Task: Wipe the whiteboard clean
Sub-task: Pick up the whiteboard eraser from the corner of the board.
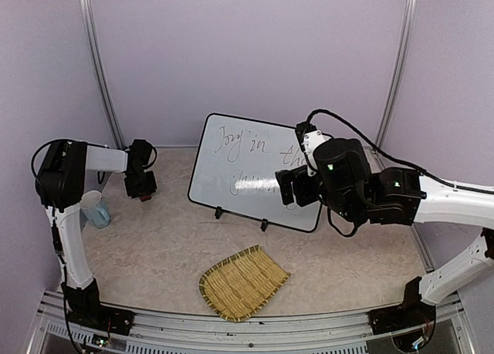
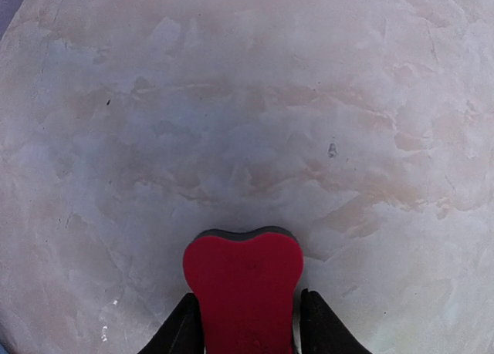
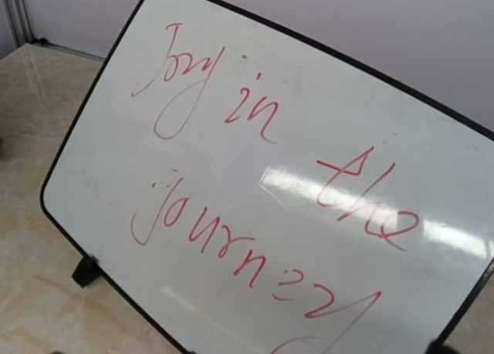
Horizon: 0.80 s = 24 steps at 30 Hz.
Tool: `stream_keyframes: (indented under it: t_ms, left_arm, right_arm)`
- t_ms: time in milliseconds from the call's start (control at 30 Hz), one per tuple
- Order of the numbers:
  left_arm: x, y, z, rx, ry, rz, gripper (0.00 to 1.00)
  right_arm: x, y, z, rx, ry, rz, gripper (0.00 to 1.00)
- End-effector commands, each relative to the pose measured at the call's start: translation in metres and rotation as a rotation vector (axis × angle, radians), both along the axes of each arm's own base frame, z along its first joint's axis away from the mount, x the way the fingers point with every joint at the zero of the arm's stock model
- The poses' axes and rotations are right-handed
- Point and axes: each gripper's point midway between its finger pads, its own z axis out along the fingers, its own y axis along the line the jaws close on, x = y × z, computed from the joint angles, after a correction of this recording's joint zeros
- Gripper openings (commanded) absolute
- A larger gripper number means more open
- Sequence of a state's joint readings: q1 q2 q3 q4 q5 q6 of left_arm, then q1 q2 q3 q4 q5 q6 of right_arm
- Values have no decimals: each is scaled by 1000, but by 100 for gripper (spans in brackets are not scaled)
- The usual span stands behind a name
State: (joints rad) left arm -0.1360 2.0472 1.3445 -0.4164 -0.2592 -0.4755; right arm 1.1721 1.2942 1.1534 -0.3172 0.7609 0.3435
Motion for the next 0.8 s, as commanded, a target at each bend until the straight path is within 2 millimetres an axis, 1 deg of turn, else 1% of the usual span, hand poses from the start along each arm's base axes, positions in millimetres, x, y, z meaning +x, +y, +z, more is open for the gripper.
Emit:
stream_keyframes:
  t_ms: [0,167,433,767]
  left_arm:
    - [-1,0,-4,-23,-2,11,41]
    - [0,3,1,-11,-13,20,41]
    - [3,5,15,-9,-55,32,48]
    - [3,4,17,-14,-66,28,47]
  right_arm:
    - [3,3,0,-3,6,0,100]
    - [3,7,-2,-16,7,6,100]
    - [5,9,-6,-32,9,9,100]
    - [6,13,-13,-48,20,14,100]
